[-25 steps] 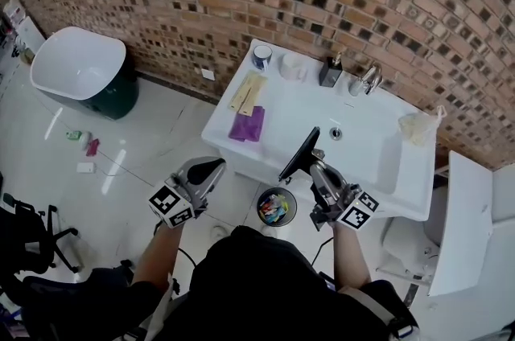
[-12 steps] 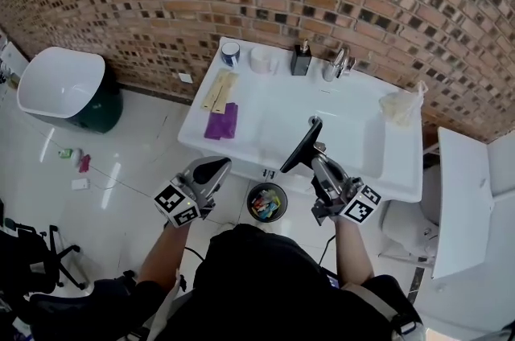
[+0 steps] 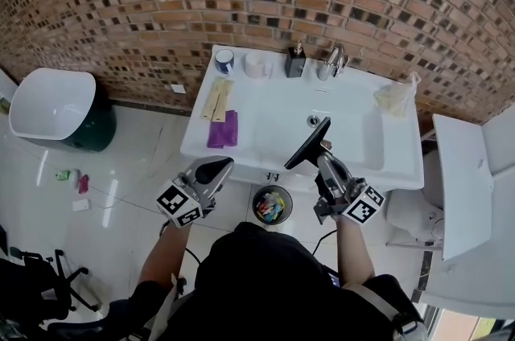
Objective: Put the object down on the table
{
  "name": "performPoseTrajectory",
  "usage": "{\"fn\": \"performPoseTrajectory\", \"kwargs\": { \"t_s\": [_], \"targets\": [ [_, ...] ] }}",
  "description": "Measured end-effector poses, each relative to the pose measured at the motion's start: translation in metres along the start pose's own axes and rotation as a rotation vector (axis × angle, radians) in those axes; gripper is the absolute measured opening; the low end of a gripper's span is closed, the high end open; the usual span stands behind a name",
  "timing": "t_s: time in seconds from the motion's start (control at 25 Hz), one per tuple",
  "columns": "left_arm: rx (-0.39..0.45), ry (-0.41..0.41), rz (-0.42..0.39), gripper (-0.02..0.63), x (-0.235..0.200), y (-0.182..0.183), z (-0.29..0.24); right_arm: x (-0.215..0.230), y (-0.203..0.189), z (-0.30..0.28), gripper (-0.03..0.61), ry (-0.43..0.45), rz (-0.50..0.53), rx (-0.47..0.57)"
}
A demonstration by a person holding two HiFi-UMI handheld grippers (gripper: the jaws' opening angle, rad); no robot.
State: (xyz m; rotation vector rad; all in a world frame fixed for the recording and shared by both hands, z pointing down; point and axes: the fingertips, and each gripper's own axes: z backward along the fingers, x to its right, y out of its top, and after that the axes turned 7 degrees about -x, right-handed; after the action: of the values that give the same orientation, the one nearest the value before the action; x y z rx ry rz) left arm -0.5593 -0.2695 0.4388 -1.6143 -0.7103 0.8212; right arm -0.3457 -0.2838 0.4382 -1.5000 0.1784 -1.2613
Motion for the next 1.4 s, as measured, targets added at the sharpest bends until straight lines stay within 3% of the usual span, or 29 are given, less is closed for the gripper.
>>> {"fn": "performPoseTrajectory", "kwargs": {
  "t_s": [0.28, 0.68, 1.0, 1.2, 1.4],
  "targets": [
    [0.008, -0.088, 0.005, 0.0, -0.011, 0.0, -0.008, -0.015, -0.003, 0.008, 0.008, -0.071, 0.034, 0.031],
    [0.002, -0.281, -0.003, 0.0, 0.01, -0.002, -0.039, -0.032, 0.002, 0.058, 0.008, -0.241, 0.076, 0.125],
    [0.002, -0.381, -0.006, 0.0, 0.017, 0.001, -0.051, -0.053, -0.001, 0.087, 0.008, -0.353, 0.119, 0.158],
    [-0.005, -0.448, -0.021, 0.0, 0.023, 0.002, -0.051, -0.067, -0.003, 0.09, 0.008, -0.402, 0.169, 0.167],
    [-0.02, -0.495, -0.021, 0.0, 0.034, -0.002, -0.045, -0.08, -0.014, 0.1, 0.008, -0.428, 0.137, 0.212]
  ]
}}
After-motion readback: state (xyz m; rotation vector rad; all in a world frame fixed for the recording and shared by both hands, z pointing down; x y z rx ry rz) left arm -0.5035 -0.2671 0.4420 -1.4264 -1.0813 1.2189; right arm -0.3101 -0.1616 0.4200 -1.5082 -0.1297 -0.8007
